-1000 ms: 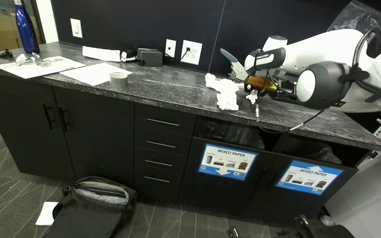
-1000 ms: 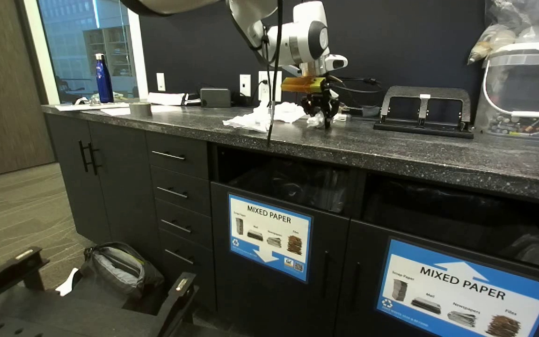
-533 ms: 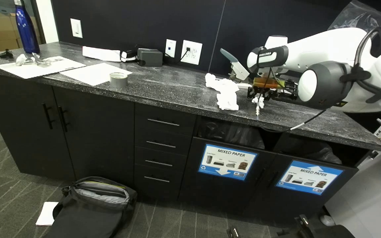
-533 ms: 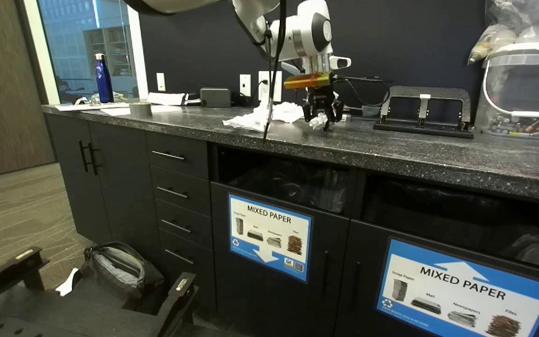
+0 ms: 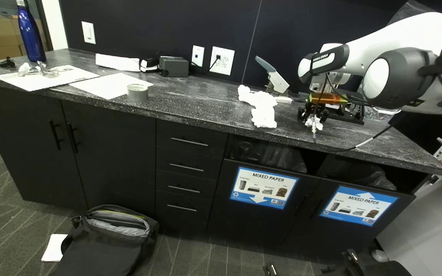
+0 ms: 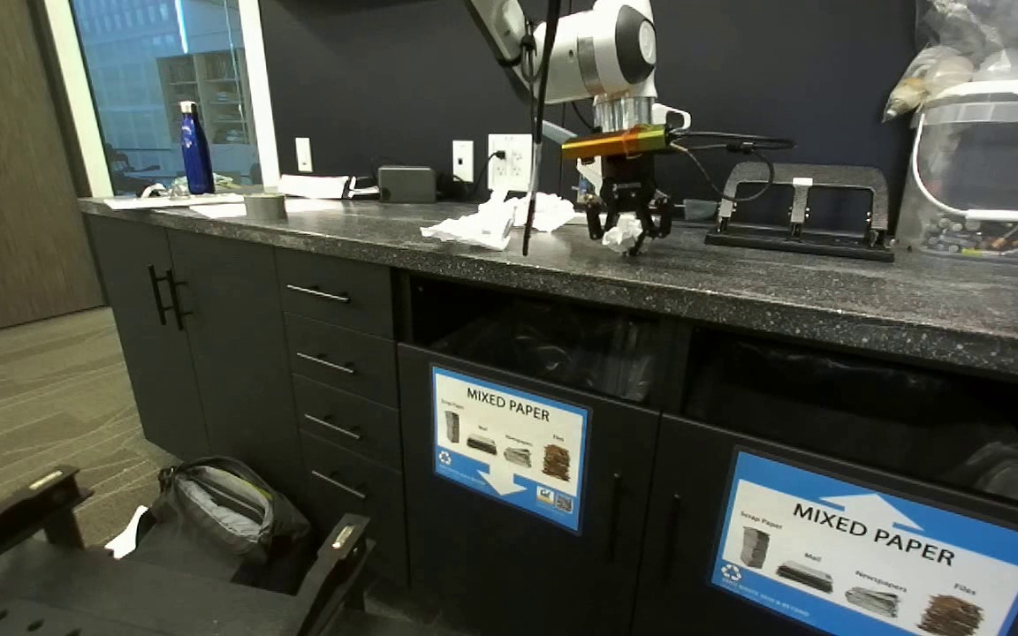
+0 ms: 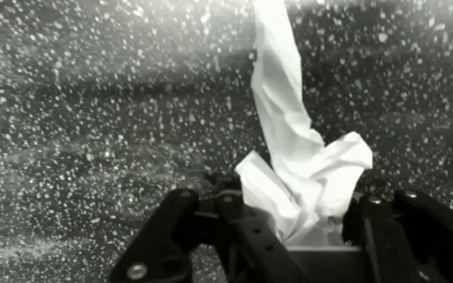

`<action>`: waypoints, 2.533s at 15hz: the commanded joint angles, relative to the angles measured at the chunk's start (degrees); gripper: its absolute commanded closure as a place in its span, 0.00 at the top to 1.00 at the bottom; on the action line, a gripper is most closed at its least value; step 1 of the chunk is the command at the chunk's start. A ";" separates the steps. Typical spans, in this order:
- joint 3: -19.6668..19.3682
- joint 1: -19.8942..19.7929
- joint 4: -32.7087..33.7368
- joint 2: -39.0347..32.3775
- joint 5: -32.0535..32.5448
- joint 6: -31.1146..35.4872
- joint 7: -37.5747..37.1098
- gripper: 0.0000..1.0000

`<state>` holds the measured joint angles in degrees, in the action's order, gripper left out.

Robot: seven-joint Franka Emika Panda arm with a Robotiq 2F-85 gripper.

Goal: Put the papers in the bon to the left

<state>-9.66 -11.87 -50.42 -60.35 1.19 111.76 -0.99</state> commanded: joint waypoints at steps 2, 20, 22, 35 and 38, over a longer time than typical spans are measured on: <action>1.66 -0.55 -16.51 10.57 -0.69 -0.43 7.42 0.12; 6.50 -3.91 -64.70 36.58 -3.97 20.55 21.62 0.12; 7.11 -3.95 -71.12 39.03 -6.09 24.13 23.06 0.12; 37.05 -12.56 -97.68 37.24 -49.46 82.19 40.07 0.15; 48.18 -21.08 -97.04 30.59 -36.90 96.13 30.56 0.12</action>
<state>29.94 -25.45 -148.64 -23.67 -43.59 196.68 35.15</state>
